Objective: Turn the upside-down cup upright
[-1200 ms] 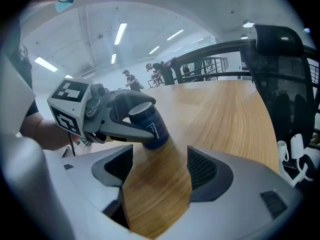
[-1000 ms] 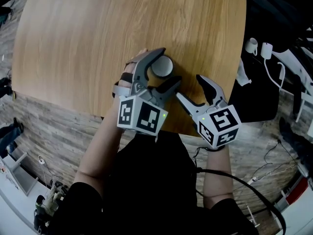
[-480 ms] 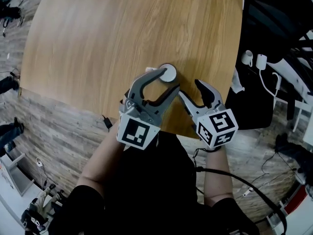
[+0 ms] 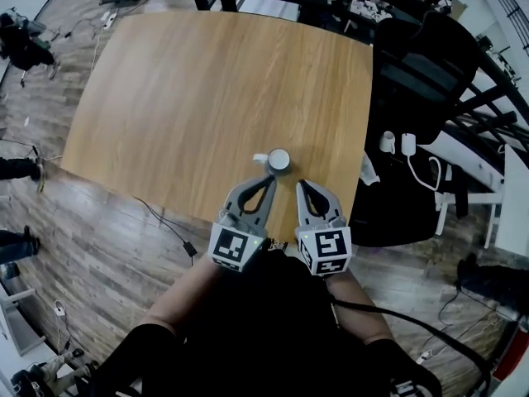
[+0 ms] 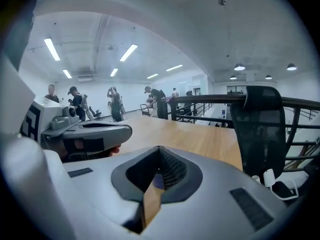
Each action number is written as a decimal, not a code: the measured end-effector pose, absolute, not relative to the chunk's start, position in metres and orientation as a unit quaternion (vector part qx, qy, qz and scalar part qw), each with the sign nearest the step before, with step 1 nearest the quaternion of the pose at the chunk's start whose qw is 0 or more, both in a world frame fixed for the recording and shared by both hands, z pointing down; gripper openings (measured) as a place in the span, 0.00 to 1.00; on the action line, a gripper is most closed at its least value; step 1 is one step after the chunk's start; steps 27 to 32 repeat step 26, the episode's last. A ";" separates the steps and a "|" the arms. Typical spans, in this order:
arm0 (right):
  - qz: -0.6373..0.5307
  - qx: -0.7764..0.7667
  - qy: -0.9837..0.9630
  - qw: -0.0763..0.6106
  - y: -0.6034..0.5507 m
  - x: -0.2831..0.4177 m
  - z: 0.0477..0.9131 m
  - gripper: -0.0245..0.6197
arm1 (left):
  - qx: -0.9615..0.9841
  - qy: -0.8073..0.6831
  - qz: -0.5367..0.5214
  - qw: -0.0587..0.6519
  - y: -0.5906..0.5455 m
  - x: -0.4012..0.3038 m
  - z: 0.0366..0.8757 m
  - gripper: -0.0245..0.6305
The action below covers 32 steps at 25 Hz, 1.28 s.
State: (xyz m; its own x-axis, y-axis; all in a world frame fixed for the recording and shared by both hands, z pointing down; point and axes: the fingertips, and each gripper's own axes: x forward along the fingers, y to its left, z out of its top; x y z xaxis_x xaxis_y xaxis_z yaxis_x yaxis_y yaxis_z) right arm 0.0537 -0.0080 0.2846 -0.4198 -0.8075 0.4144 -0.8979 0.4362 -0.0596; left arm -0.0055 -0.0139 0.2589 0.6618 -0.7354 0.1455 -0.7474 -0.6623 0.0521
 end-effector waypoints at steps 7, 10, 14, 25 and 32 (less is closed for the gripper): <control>0.123 0.515 -0.836 0.147 0.013 0.049 0.231 0.06 | 0.898 -0.434 0.051 0.056 0.021 -0.013 0.223 0.05; 0.118 0.515 -0.836 0.144 0.019 0.051 0.220 0.06 | 0.899 -0.431 0.046 0.066 0.027 -0.013 0.213 0.05; 0.114 0.518 -0.836 0.138 0.020 0.056 0.211 0.06 | 0.909 -0.412 0.038 0.059 0.029 -0.008 0.204 0.05; 0.109 0.528 -0.833 0.123 0.015 0.054 0.198 0.06 | 0.910 -0.411 0.044 0.038 0.021 -0.012 0.197 0.05; 0.108 0.528 -0.833 0.122 0.014 0.054 0.198 0.06 | 0.909 -0.412 0.043 0.037 0.021 -0.012 0.197 0.05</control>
